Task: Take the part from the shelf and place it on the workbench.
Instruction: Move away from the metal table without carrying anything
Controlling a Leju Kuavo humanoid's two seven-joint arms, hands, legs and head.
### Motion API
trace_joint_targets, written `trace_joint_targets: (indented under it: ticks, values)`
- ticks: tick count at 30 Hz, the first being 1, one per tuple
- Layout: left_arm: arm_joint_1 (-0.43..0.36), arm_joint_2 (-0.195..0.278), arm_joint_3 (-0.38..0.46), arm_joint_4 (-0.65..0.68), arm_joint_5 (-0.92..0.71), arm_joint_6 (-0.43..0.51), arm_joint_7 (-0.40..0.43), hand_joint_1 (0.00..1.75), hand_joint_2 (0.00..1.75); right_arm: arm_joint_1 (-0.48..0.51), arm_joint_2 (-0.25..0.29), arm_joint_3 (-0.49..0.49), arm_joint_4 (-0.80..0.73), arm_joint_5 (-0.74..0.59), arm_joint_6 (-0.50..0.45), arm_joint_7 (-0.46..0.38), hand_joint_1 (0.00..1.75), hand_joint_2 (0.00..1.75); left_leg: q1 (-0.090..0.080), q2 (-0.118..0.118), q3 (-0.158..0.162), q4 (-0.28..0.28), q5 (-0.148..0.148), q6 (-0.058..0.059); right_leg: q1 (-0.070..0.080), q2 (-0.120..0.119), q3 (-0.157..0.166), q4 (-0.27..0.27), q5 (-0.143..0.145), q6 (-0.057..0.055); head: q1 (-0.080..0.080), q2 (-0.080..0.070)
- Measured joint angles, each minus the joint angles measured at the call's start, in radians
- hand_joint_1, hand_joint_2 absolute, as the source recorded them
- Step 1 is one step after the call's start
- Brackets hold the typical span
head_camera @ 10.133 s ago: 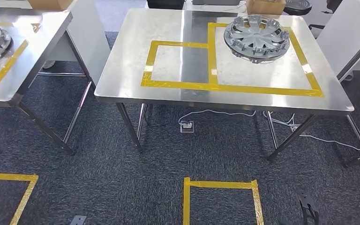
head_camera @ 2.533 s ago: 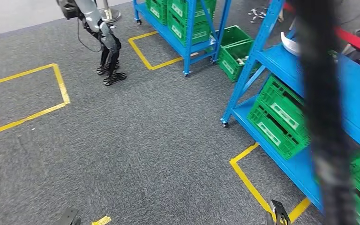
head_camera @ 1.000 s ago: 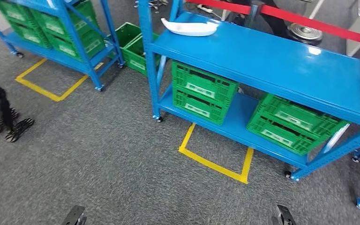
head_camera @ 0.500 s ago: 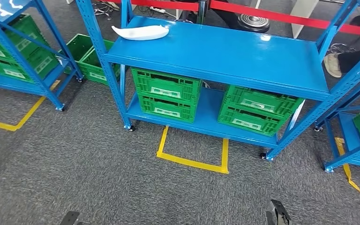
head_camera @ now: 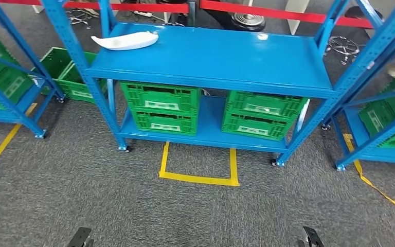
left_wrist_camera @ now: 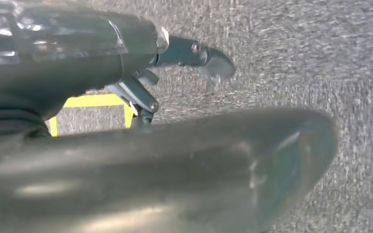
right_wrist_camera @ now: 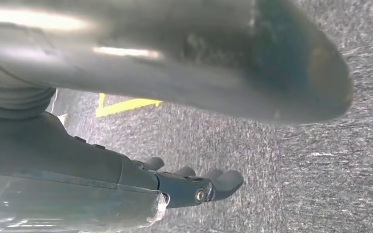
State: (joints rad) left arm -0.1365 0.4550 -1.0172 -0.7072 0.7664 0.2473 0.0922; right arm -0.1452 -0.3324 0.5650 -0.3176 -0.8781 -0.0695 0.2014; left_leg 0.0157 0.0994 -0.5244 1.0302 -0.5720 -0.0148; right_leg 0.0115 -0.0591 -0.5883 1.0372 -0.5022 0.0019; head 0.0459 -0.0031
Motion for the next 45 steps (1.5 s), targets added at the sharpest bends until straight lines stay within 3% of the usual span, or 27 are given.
trace_joint_targets:
  ticks: [2, 4, 6, 8, 9, 10, 12, 14, 16, 18, 22, 26, 30, 34, 45]
  values:
    - [-0.006, -0.001, 0.0, -0.001, 0.001, -0.001, 0.0, 0.0, 0.0, 0.002, -0.001, 0.004, -0.001, -0.002, 0.0, -0.001, 0.0, 0.0, 0.0, 0.014, 0.009, -0.006, -0.004, -0.011, 0.004, 0.009, 0.003, -0.008, -0.003, -0.008, -0.001, 0.0]
    - [-0.011, -0.002, 0.0, -0.002, 0.001, -0.001, 0.0, 0.0, 0.0, 0.004, -0.002, 0.008, -0.002, -0.003, 0.0, -0.001, 0.0, 0.0, 0.006, -0.035, 0.01, 0.007, -0.021, -0.021, 0.0, 0.025, 0.013, -0.023, 0.002, -0.018, -0.005, 0.0]
    - [-0.01, -0.002, 0.0, -0.002, 0.001, -0.001, 0.0, 0.0, 0.0, -0.001, -0.002, 0.01, -0.002, -0.004, 0.0, -0.001, 0.0, 0.0, 0.009, -0.102, -0.034, 0.095, -0.068, -0.026, -0.003, 0.045, 0.021, -0.033, 0.005, -0.027, -0.014, 0.0]
    - [-0.007, -0.002, -0.001, -0.001, 0.001, -0.001, 0.001, 0.0, 0.0, -0.004, 0.0, 0.011, -0.002, -0.004, 0.0, -0.002, 0.0, 0.0, 0.008, -0.112, -0.109, 0.219, -0.109, -0.028, -0.002, 0.07, 0.022, -0.034, 0.004, -0.031, -0.027, 0.0]
    - [-0.006, -0.002, -0.002, 0.0, 0.002, -0.002, 0.001, 0.0, 0.0, -0.003, 0.002, 0.012, -0.002, -0.005, 0.0, -0.002, 0.0, 0.0, 0.008, -0.108, -0.136, 0.253, -0.108, -0.028, 0.0, 0.083, 0.023, -0.033, 0.003, -0.032, -0.033, 0.0]
    - [-0.006, -0.002, -0.003, 0.0, 0.002, -0.002, 0.001, 0.0, 0.0, -0.002, 0.004, 0.014, -0.002, -0.005, 0.0, -0.002, 0.0, 0.0, 0.008, -0.106, -0.147, 0.253, -0.087, -0.027, 0.001, 0.096, 0.025, -0.032, 0.002, -0.033, -0.036, 0.0]
    - [-0.006, -0.002, -0.004, 0.0, 0.002, -0.002, 0.001, 0.0, 0.0, -0.001, 0.005, 0.015, -0.002, -0.005, 0.0, -0.002, 0.0, 0.0, 0.008, -0.124, -0.118, 0.154, 0.0, -0.021, 0.001, 0.125, 0.031, -0.029, -0.004, -0.03, -0.042, 0.0]
    - [-0.006, 0.0, -0.004, 0.0, 0.002, -0.002, 0.001, 0.0, 0.0, -0.002, 0.007, 0.015, -0.002, -0.005, 0.0, -0.002, 0.0, 0.0, 0.01, -0.173, -0.074, 0.048, 0.052, -0.011, -0.001, 0.149, 0.033, -0.024, -0.011, -0.023, -0.046, 0.0]
    - [-0.006, 0.0, -0.004, 0.001, 0.002, -0.002, 0.001, 0.0, 0.0, -0.002, 0.008, 0.017, -0.002, -0.005, 0.001, -0.002, 0.0, 0.0, 0.008, -0.192, -0.056, 0.013, 0.045, -0.004, -0.007, 0.168, 0.027, -0.022, -0.013, -0.011, -0.051, 0.0]
    - [-0.007, 0.001, -0.005, 0.001, 0.002, -0.004, 0.001, 0.0, 0.0, 0.001, 0.009, 0.02, -0.002, -0.005, 0.001, -0.002, 0.0, 0.0, 0.004, -0.173, -0.05, 0.001, 0.041, 0.0, -0.012, 0.184, 0.024, -0.025, -0.01, -0.001, -0.054, 0.0]
    - [-0.008, 0.0, -0.006, 0.001, 0.003, -0.007, 0.001, 0.0, 0.0, 0.002, 0.004, 0.027, -0.004, -0.005, 0.002, -0.003, 0.0, 0.0, 0.002, -0.156, -0.044, -0.005, 0.04, 0.003, -0.015, 0.19, 0.031, -0.031, -0.011, -0.009, -0.047, 0.0]
    - [-0.008, -0.003, -0.008, 0.001, 0.006, -0.009, 0.001, 0.0, 0.0, 0.002, 0.002, 0.03, -0.005, -0.005, 0.001, -0.004, 0.0, 1.75, -0.002, -0.151, -0.04, -0.005, 0.036, 0.008, -0.018, 0.191, 0.037, -0.037, -0.011, -0.009, -0.039, 0.0]
    - [-0.008, -0.006, -0.011, 0.002, 0.009, -0.012, -0.002, 0.0, 0.0, 0.001, 0.002, 0.033, -0.006, -0.007, 0.0, -0.005, 0.0, 1.75, -0.007, -0.149, -0.039, -0.005, 0.034, 0.013, -0.021, 0.191, 0.038, -0.038, -0.012, -0.007, -0.032, 0.0]
    - [-0.008, -0.009, -0.012, 0.005, 0.025, -0.019, -0.014, 0.0, 1.75, 0.001, 0.002, 0.037, -0.006, -0.014, 0.002, -0.01, 0.0, 1.75, -0.008, -0.147, -0.037, -0.004, 0.032, 0.017, -0.021, 0.192, 0.039, -0.039, -0.014, 0.001, -0.032, 0.0]
    - [-0.016, -0.021, -0.015, 0.023, 0.028, -0.03, -0.024, 0.0, 1.75, 0.001, 0.002, 0.057, -0.006, -0.02, 0.008, -0.011, 0.0, 1.75, -0.007, -0.146, -0.033, -0.006, 0.031, 0.017, -0.021, 0.192, 0.041, -0.038, -0.016, 0.007, -0.034, 0.0]
